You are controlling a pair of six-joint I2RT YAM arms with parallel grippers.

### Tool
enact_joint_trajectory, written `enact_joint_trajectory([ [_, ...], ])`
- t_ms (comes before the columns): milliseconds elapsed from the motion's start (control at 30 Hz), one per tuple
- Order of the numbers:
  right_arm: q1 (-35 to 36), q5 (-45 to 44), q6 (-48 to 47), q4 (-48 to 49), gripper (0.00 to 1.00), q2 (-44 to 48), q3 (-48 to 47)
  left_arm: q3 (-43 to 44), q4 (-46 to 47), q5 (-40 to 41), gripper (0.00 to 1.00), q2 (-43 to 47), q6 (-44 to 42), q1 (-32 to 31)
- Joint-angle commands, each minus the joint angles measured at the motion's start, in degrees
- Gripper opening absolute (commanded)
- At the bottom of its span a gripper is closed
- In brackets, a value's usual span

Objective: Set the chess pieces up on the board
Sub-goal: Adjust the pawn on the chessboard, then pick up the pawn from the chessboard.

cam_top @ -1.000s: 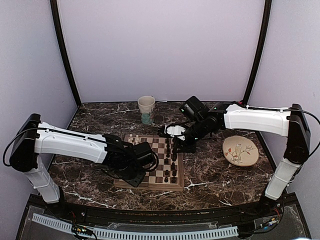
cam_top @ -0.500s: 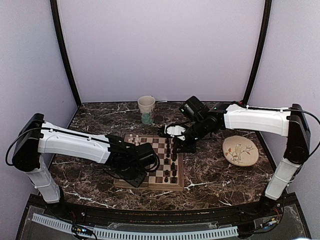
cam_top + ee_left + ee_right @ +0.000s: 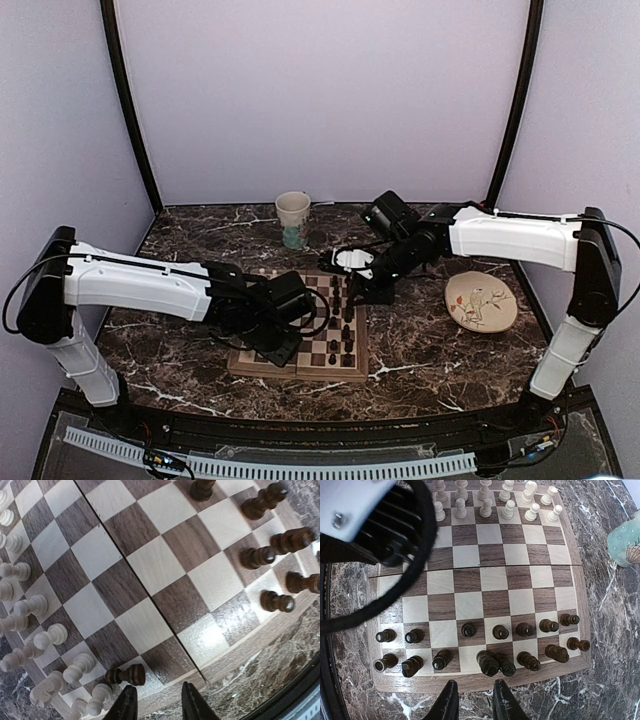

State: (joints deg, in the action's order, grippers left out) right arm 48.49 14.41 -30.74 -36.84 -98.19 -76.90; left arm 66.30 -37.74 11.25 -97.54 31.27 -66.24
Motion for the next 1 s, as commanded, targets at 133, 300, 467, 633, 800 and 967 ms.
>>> enact_joint_trajectory([
  [133, -1.16, 4.06, 1.76, -3.16, 0.26, 1.62, -3.21, 0.00, 2.24, 2.39, 0.32, 14.38, -2.75, 2.46],
  [300, 1.64, 8.81, 5.54, -4.71, 0.27, 0.28, -6.15, -5.75, 5.39, -0.21, 0.33, 23.30, -0.58, 12.82],
  [467, 11.24, 3.76, 9.09, -1.36, 0.28, -1.85, -8.33, -5.14, 4.82, 3.28, 0.35, 26.05, -1.74, 18.90],
  [633, 15.92, 2.17, 14.23, -0.48, 0.30, -8.45, -14.36, -5.48, 6.13, 5.51, 0.36, 28.90, -2.20, 22.83],
  [800, 18.90, 0.27, 16.83, 0.15, 0.32, -14.18, -17.66, -7.64, 7.74, 6.78, 0.38, 32.84, -1.24, 24.07],
  [967, 20.52, -4.32, 18.61, -0.83, 0.33, -19.47, -21.26, -9.33, 7.10, 7.55, 0.42, 35.26, -1.47, 24.40],
])
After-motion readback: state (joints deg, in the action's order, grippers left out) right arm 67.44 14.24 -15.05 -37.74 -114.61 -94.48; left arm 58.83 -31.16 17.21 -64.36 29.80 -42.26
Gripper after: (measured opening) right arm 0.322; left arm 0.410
